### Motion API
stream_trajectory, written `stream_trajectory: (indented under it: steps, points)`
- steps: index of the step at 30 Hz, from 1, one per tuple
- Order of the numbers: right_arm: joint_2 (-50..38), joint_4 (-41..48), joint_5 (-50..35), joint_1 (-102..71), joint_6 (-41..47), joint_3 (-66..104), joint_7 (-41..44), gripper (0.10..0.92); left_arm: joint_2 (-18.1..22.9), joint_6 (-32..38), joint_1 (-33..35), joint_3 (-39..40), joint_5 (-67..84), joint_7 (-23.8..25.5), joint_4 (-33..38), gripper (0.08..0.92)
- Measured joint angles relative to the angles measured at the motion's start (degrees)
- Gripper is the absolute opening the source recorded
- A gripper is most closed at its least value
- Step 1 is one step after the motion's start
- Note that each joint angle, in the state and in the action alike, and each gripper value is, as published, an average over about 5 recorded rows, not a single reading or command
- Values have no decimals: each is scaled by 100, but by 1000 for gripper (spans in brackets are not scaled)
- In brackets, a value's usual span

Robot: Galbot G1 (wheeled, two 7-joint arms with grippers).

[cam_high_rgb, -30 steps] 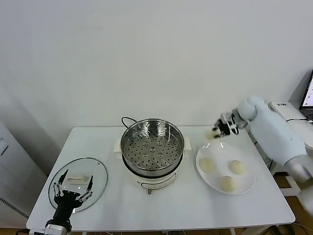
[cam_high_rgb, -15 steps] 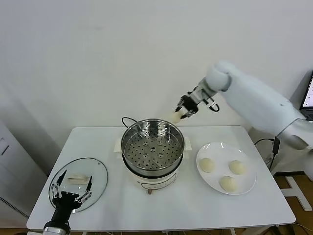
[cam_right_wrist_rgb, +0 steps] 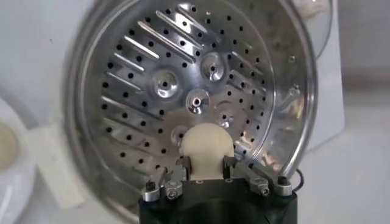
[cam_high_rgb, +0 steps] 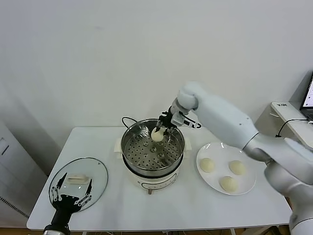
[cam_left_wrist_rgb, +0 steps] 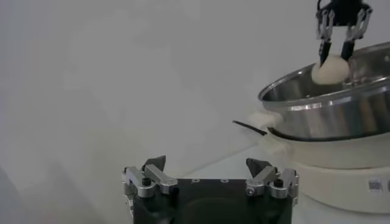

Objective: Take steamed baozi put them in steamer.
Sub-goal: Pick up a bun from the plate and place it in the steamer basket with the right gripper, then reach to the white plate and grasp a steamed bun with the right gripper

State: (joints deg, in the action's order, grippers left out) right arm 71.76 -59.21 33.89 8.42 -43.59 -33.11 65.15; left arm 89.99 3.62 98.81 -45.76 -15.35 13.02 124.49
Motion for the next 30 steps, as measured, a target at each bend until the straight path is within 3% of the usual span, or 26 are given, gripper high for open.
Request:
stream_trajectory:
  steps: [4,10,17,23,30]
  points:
    - [187,166,395,-155,-178,225,-117,434,-3,2,-11,-1,-1,1,-19,823]
    - [348,308,688,-269,-345,431,-206,605,-13,-18,-50,15,-19,2,-20,823]
    - [333,328,512,-218,-340,443,-109,794,2,-22,-41,19,-33,2,-19,823]
    - [29,224,-488,144,193,108,-27,822,21,-5,-14,7,-30,0,-1,823]
    - [-752,218,-2645,1066,1947,-948,70,823,23,-8,-30,29,-41,-3,39,823]
